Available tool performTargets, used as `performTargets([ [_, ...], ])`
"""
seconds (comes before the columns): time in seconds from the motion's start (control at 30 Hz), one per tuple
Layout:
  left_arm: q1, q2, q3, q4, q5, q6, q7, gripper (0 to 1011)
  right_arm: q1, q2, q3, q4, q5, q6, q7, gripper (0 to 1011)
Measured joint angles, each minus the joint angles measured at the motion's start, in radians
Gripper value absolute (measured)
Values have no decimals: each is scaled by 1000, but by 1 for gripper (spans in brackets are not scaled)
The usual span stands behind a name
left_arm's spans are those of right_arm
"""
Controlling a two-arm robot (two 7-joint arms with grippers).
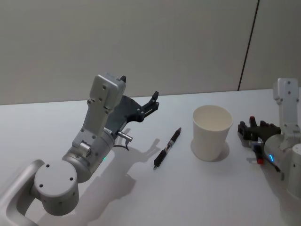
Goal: Place the pen into the pen holder.
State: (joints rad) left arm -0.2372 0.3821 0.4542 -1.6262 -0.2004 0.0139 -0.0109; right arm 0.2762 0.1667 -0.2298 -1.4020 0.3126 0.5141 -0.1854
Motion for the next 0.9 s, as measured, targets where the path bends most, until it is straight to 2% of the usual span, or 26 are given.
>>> performTargets([
  [0.9, 0, 0, 0, 0, 0, 0, 0, 1001, 0, 0, 0, 0, 0, 1, 0, 437],
])
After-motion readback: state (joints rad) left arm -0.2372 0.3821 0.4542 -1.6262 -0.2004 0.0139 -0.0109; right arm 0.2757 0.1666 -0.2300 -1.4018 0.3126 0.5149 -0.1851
